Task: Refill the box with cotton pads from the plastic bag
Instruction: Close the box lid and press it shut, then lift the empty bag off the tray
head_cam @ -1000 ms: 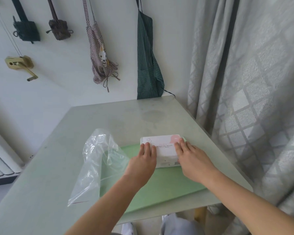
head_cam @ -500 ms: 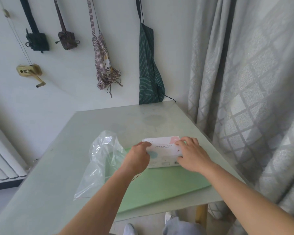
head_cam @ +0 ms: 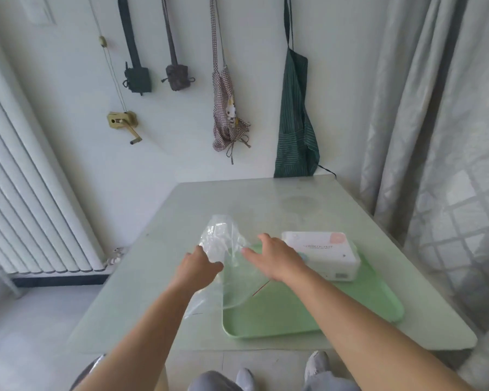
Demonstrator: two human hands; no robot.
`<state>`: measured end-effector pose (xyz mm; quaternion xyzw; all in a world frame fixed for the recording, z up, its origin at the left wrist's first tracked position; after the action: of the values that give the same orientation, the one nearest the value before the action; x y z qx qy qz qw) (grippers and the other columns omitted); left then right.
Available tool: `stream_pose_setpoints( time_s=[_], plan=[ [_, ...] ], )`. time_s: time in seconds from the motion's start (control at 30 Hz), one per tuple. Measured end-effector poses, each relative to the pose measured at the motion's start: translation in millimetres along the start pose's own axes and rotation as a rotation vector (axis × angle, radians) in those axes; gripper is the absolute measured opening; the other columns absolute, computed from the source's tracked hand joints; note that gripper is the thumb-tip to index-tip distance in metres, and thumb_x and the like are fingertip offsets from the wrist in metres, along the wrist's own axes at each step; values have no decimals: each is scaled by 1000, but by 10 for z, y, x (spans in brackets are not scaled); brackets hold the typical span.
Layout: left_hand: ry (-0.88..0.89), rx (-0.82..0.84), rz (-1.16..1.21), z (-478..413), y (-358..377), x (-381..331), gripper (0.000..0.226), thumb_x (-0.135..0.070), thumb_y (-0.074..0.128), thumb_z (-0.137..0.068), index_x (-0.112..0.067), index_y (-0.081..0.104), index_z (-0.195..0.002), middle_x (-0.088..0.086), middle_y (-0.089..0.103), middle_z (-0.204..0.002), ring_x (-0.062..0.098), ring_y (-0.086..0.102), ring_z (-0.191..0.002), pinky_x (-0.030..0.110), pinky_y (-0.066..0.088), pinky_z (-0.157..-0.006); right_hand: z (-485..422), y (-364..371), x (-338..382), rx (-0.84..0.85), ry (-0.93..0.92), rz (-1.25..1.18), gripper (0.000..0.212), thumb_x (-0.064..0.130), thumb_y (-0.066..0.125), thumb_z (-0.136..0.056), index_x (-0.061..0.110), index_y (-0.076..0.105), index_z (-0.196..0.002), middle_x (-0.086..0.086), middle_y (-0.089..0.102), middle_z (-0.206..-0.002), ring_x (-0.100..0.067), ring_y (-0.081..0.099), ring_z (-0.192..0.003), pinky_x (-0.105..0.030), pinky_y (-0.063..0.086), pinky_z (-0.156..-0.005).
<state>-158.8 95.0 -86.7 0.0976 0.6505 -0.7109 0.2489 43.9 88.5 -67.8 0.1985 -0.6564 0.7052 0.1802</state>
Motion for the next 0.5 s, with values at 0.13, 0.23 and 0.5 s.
stream_pose_setpoints(
  time_s=[0.13,0.23,0.5],
  plan=[
    [-150,203,355,86,239,400,59,-34,74,-83,-9,44,-127,15,62,-113,24,57,-85,29,45,-67,-54,277,135,91,50,-34,49,24,57,-86,8,47,-131,-14,58,-127,-31,58,-114,-34,50,-88],
    [-260,226,664,150,172,624,52,-42,77,-78,-10,47,-105,13,61,-98,22,61,-66,24,38,-51,-98,213,335,3,-57,-200,45,5,49,-86,12,57,-130,-9,66,-123,-24,62,-106,-28,50,-87],
    [-442,229,1116,445,-152,1542,34,-29,54,-82,-7,55,-108,15,70,-79,26,56,-65,31,44,-67,65,242,1410,85,-337,-731,34,-17,51,-80,13,63,-92,-1,67,-76,-17,59,-61,-25,48,-58]
  ],
)
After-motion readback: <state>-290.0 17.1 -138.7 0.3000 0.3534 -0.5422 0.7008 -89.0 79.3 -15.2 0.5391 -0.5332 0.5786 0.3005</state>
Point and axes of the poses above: each hand's wrist, its own z-axis away from the middle knuckle, its own y-axis out of the palm, x = y × z, the point moved 10 cm from there along -z, towards the middle knuckle
